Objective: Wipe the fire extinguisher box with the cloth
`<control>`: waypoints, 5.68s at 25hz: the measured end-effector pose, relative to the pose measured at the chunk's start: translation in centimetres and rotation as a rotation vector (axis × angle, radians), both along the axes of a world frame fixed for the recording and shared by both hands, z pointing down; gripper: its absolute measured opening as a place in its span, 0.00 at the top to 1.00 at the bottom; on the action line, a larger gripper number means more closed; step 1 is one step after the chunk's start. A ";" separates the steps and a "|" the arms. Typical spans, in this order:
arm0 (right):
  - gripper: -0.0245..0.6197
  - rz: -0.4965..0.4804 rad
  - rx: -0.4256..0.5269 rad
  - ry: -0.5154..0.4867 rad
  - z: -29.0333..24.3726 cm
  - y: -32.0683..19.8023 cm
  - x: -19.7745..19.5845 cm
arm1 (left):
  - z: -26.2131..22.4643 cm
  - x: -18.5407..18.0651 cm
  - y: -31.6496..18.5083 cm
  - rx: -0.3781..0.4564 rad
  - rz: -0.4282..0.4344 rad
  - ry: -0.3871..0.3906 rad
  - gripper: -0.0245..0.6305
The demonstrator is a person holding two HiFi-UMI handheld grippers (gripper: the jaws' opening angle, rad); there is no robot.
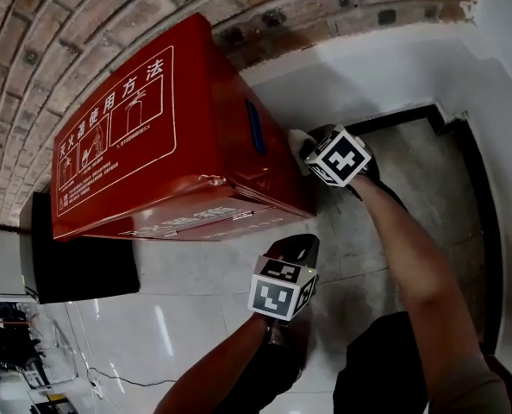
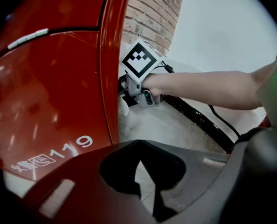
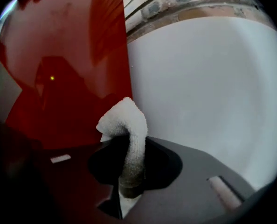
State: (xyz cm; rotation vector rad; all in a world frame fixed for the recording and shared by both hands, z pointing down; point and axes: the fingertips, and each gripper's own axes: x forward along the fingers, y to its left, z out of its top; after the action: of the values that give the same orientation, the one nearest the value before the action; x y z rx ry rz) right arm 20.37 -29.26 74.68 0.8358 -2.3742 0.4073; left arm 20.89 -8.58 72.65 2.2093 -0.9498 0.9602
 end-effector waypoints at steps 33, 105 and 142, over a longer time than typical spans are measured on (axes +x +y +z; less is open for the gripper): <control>0.83 -0.178 -0.155 0.113 9.0 10.5 0.4 | 3.5 -0.6 -0.4 -0.037 -0.011 -0.050 0.96; 0.82 0.362 0.370 -0.286 -64.2 26.3 -5.3 | -57.5 -18.4 8.0 0.415 -0.041 0.193 0.96; 0.82 0.189 0.497 -0.468 -92.6 38.4 -8.1 | -87.7 -16.6 17.8 0.678 -0.151 0.283 0.96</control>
State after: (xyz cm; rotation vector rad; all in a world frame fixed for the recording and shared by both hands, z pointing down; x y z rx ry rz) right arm 12.22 9.10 -17.97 1.3134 -2.8986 0.0814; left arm 4.25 9.23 -15.09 2.6606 -1.4242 0.2474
